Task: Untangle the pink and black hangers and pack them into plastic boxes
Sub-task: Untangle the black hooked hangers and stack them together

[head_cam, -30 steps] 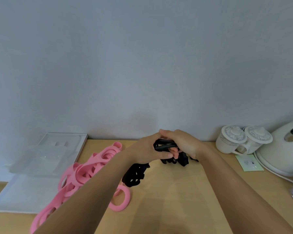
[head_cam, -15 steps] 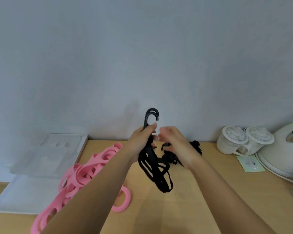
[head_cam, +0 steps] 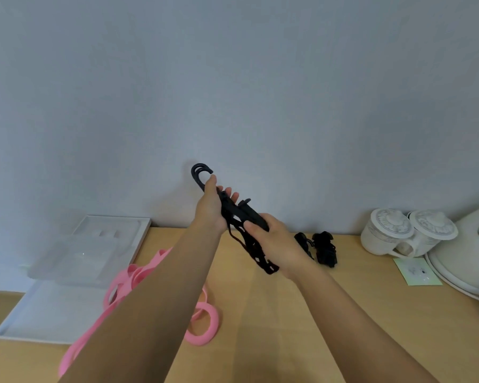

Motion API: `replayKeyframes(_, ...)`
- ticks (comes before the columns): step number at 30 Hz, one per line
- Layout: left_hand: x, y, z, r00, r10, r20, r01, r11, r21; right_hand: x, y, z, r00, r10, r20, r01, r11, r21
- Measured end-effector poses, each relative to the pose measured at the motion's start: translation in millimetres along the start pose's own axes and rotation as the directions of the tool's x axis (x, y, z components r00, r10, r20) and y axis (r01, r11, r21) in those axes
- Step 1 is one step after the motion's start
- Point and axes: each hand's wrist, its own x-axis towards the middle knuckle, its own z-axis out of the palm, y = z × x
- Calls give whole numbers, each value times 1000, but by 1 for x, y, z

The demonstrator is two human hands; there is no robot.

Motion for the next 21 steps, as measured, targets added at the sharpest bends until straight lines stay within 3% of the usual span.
replayKeyframes(4,5,13,3,1000,-12,-24,8,982,-186,8,-6,-5,991,-123,-58,123,992,2)
replayKeyframes(9,11,27,7,999,-54,-3,49,929,-368,9,-7,-6,902,-144,-407,200,975,99)
replayKeyframes(11,11,28,8,998,-65,-1,59,924,-378,6,-12,-5,924,-119,-362,215,947,239)
replayKeyframes(14,13,34,7,993,-100,-60,71,924,-376,2,-25,-11,979,-138,-151,192,877,441)
replayKeyframes(19,10,41,9,984,-168,-64,128,902,-412,1,-37,-30,995,-83,-50,88,550,830)
replayKeyframes(21,10,44,10,982,-176,-69,132,899,-418,-3,-38,-28,993,-118,26,38,502,864)
